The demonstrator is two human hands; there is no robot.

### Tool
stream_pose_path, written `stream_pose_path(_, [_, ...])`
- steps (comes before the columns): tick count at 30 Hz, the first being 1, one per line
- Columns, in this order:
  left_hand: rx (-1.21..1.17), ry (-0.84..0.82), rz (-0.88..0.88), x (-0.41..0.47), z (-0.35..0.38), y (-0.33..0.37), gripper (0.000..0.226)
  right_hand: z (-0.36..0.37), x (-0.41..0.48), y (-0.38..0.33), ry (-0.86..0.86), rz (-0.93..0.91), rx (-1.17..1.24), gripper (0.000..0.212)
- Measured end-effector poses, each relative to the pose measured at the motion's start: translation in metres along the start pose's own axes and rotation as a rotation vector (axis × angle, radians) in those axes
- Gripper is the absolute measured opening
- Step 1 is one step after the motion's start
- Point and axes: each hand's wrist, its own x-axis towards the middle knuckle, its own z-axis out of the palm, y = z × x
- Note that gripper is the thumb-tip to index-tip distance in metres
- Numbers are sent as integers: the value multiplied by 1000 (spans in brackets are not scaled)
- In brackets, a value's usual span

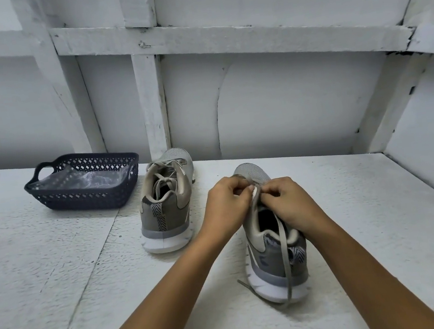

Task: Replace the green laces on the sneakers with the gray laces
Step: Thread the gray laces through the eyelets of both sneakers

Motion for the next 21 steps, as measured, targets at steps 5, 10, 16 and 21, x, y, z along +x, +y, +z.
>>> stream_pose_path(5, [71, 20, 79, -6, 2, -1, 11, 1, 0, 0, 17, -24, -8, 23])
stream_pose_path(10, [62, 80, 112, -18, 8, -5, 9, 0, -4, -5, 100, 12, -3, 18])
stream_pose_path(16, [-92, 126, -14, -26, 14, -5, 26, -2, -11, -7, 224, 59, 98, 13])
stream_pose_path(21, [-54, 135, -25, -28, 13, -5, 23, -4, -14, -8, 365, 63, 119, 12])
